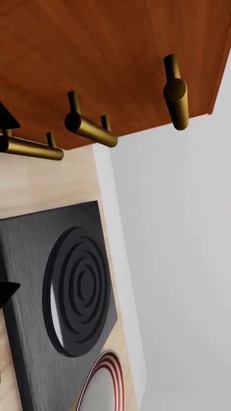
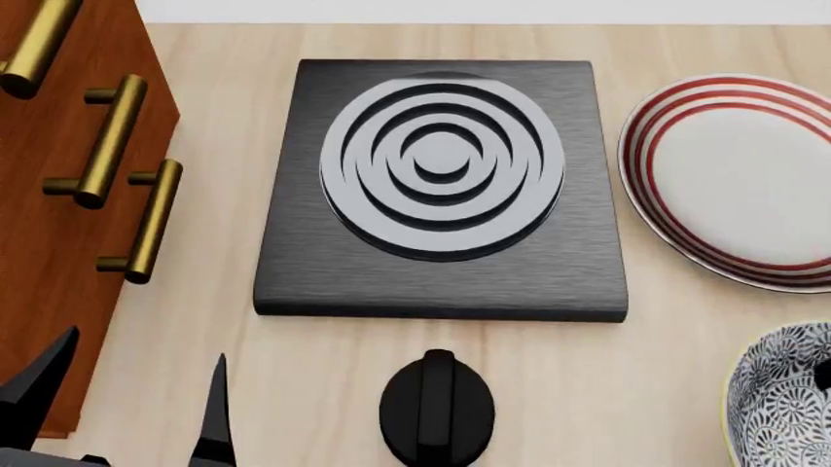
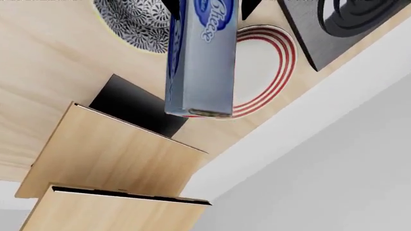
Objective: Pick up the cream cheese and put it in the bowl.
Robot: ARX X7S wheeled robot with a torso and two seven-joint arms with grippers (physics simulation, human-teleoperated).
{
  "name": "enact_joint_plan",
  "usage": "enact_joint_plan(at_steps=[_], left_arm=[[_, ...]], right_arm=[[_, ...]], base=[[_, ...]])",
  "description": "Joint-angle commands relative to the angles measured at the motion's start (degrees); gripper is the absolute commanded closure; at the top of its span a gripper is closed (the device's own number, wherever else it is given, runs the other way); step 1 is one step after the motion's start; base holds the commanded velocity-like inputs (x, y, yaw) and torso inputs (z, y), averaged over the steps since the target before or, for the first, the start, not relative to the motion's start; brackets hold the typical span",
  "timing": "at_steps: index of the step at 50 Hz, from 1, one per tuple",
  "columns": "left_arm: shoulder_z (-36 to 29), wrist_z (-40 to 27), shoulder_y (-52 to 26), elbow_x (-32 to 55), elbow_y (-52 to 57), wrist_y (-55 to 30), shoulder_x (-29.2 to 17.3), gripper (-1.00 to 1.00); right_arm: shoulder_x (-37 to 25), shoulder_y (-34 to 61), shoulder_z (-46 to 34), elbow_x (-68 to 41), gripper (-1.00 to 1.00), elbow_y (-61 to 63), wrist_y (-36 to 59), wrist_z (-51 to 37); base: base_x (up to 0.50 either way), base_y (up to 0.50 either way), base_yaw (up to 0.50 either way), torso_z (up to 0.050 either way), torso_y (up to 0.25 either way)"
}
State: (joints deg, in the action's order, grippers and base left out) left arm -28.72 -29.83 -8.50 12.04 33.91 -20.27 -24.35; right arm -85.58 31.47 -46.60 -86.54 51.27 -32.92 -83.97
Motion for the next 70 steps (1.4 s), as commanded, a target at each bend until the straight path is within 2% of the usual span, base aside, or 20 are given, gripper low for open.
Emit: enact_joint_plan(at_steps=[1, 31, 70], left_arm=[[-0.1, -0.2, -0.1, 0.1, 0.2, -0.3, -0.1, -1.0], [-0.4, -0.2, -0.5, 0.5, -0.2, -0.6, -0.1, -1.0], [-0.6, -0.6, -0.6, 0.8, -0.4, -0.4, -0.3, -1.0]], right_arm=[[1.5, 3.9, 1.0, -0.3, 1.0, -1.7, 2.1, 1.2], [2.3, 0.5, -0.4, -0.2, 1.0, -5.1, -0.6, 3.6], [8.1, -0.2, -1.4, -1.0, 1.0, -10.9, 2.3, 7.0]], base=[[0.0, 0.0, 0.0, 0.0, 0.0], [0.0, 0.0, 0.0, 0.0, 0.0], [0.0, 0.0, 0.0, 0.0, 0.001]])
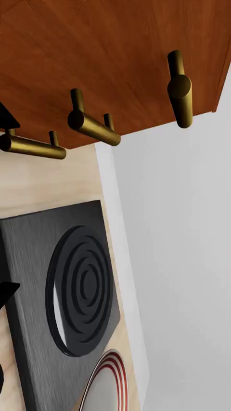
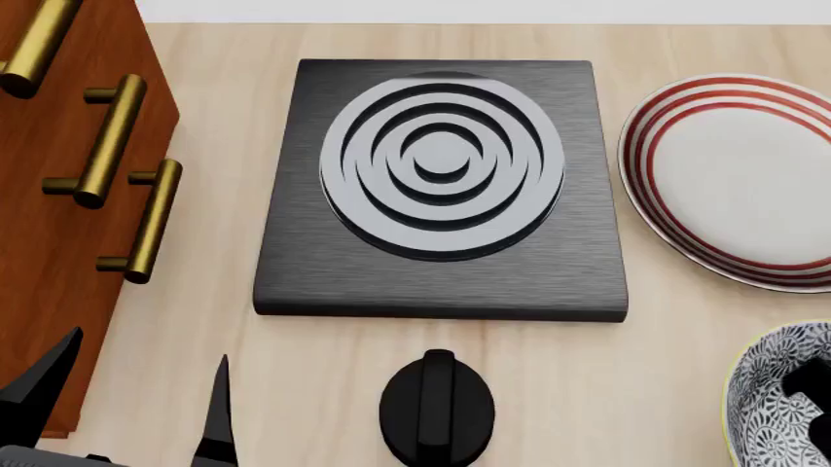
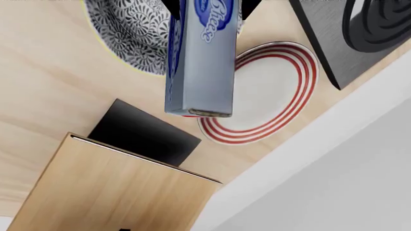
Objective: Pick up the cream cheese and put it in the bowl.
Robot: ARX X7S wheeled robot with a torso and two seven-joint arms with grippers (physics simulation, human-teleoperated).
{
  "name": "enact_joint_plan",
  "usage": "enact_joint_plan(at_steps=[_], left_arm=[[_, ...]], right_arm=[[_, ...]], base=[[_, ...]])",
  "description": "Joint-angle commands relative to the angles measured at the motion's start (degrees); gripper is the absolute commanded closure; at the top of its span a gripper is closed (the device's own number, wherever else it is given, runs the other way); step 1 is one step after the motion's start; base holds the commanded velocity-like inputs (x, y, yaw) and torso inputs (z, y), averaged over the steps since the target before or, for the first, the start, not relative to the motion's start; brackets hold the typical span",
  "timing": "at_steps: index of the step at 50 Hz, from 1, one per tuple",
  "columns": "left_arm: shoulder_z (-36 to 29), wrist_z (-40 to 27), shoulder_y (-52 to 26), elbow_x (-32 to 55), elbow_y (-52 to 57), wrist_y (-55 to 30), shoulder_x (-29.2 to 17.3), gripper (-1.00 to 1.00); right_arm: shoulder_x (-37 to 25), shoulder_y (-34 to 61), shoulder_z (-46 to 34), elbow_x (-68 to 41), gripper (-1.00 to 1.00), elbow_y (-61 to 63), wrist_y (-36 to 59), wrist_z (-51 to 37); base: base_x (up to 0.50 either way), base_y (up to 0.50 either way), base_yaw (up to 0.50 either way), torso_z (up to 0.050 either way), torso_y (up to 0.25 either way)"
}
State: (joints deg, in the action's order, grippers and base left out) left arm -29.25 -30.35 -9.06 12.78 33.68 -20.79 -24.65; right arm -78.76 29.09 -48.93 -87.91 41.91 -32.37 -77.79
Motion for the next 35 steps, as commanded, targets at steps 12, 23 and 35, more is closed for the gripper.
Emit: enact_joint_plan(at_steps=[12, 23, 35], left_arm=[[-0.2, -0.1, -0.2, 0.2, -0.2, 0.0, -0.1, -1.0], [-0.3, -0.2, -0.3, 0.3, -0.1, -0.2, -0.2, -1.0], [-0.3, -0.3, -0.4, 0.4, 0.0, -0.3, -0.2, -1.0]], right_arm=[[2.6, 1.9, 0.7, 0.0, 1.0, -3.0, 2.2, 1.9], [3.7, 1.6, 0.5, -0.2, 1.0, -4.8, 2.3, 2.9], [5.3, 2.4, 0.6, -1.0, 1.0, -7.2, 3.8, 4.1]], base=[[0.0, 0.0, 0.0, 0.0, 0.0], [0.0, 0.0, 0.0, 0.001, 0.001], [0.0, 0.0, 0.0, 0.0, 0.0]])
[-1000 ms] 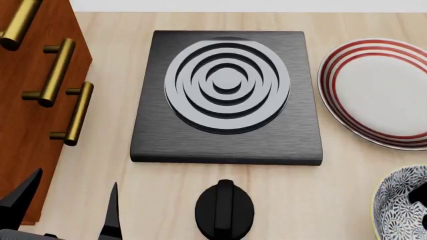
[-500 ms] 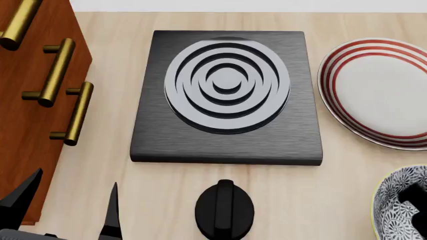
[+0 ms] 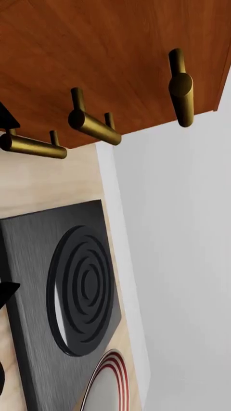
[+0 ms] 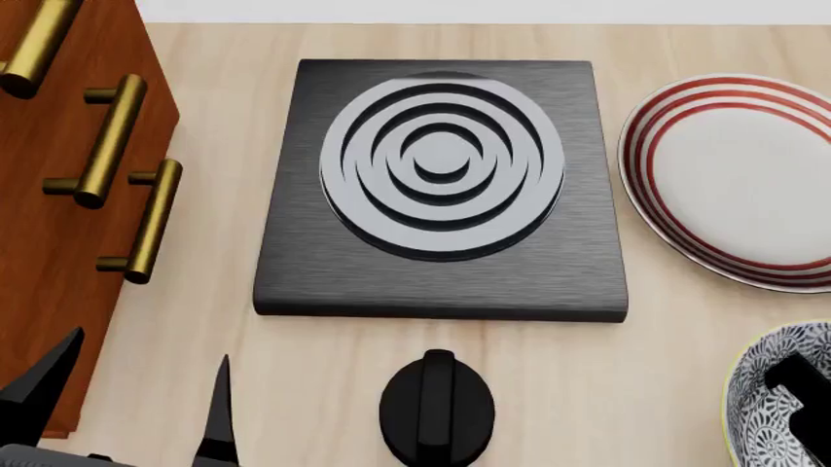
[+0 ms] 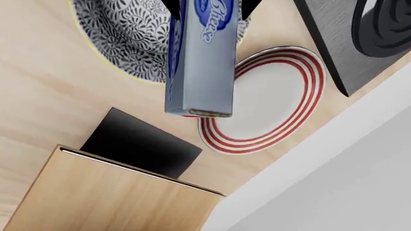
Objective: Pick up the cream cheese and put it in the bowl.
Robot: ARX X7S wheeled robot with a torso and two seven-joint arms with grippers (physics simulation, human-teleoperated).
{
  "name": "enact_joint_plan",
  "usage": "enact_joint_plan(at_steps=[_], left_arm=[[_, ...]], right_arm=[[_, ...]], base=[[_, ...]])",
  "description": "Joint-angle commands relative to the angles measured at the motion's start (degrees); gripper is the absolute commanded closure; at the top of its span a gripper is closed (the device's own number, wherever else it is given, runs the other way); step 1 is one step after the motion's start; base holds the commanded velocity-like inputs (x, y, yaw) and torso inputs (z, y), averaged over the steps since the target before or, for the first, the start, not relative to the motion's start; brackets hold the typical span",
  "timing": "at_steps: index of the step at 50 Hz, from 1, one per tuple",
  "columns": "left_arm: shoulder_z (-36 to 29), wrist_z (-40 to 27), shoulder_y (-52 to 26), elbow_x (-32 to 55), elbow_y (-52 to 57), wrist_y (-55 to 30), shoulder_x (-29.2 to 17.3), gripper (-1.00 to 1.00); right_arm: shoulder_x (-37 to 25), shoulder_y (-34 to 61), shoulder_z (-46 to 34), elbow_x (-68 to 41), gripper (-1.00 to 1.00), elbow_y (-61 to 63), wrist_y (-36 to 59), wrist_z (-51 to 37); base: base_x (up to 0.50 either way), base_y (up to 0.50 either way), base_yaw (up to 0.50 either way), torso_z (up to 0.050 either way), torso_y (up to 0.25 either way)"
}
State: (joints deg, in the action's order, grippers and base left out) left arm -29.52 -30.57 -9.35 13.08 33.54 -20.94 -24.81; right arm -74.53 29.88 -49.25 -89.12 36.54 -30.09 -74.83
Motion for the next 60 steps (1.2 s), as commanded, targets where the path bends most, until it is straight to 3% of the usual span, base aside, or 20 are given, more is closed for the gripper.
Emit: enact_joint_plan(at_steps=[1, 60], left_arm=[[0.0, -0.1, -0.1, 0.2, 0.1, -0.2, -0.1, -1.0], [-0.6, -0.3, -0.4, 0.5, -0.5, 0.3, -0.3, -1.0]], right_arm=[[1.1, 1.5, 0.9, 0.3, 1.0, -2.0, 1.4, 1.2], [5.1, 0.7, 0.7, -1.3, 1.0, -9.1, 2.9, 4.7]], base=[[0.0, 0.0, 0.0, 0.0, 0.0], [0.0, 0.0, 0.0, 0.0, 0.001]])
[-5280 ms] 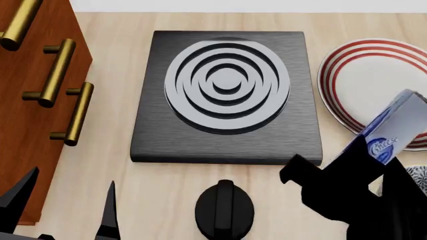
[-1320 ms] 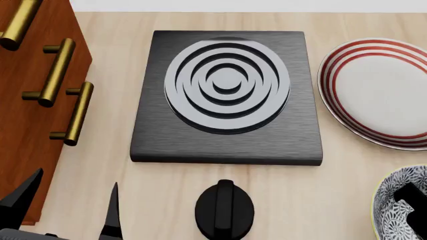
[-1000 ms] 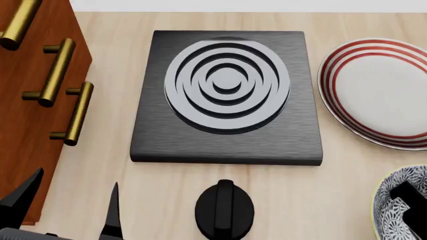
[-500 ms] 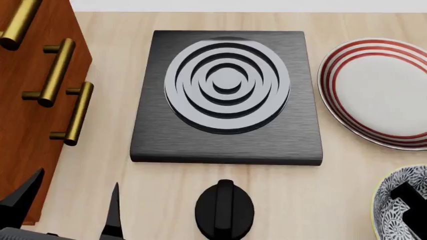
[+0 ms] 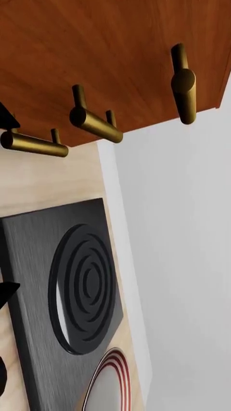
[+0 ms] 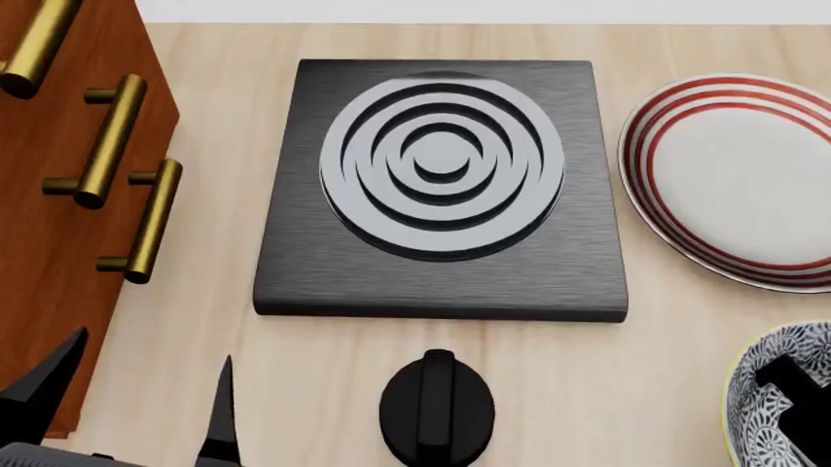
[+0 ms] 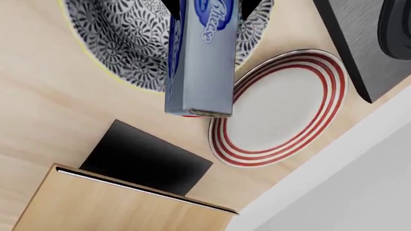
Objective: Pick up the cream cheese and put it in the bowl.
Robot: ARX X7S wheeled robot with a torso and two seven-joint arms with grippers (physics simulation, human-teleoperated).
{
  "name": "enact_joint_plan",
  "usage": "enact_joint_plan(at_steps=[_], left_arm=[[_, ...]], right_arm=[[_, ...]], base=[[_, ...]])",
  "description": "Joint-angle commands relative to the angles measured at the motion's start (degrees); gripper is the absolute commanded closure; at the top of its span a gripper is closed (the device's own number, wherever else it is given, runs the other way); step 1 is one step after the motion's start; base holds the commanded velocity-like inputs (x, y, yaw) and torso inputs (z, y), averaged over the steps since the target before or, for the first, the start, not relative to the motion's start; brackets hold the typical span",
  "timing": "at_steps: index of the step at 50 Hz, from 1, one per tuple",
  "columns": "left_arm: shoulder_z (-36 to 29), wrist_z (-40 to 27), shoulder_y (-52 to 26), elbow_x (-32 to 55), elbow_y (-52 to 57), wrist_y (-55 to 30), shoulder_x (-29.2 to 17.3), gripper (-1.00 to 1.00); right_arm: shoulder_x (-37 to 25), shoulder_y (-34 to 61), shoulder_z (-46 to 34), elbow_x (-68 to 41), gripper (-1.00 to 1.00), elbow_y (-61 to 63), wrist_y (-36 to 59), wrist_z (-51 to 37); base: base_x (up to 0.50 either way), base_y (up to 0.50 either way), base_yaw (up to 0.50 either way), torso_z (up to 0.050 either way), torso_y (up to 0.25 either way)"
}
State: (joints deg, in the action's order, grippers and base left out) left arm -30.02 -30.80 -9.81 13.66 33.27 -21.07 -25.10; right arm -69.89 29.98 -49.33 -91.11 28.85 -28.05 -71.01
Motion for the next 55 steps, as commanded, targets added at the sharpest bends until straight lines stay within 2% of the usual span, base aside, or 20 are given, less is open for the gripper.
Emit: enact_joint_plan(at_steps=[1, 55], left_arm=[[-0.1, -0.1, 0.0, 0.0, -0.1, 0.2, -0.1, -1.0], [-0.4, -0.3, -0.2, 0.5, -0.1, 0.4, -0.4, -1.0]], right_arm=[[0.6, 0.6, 0.7, 0.7, 1.0, -1.6, 0.9, 1.0], [3.8, 0.0, 0.5, -0.1, 1.0, -6.8, 2.5, 2.9]], base=[[0.0, 0.0, 0.0, 0.0, 0.0], [0.0, 0.0, 0.0, 0.0, 0.0]])
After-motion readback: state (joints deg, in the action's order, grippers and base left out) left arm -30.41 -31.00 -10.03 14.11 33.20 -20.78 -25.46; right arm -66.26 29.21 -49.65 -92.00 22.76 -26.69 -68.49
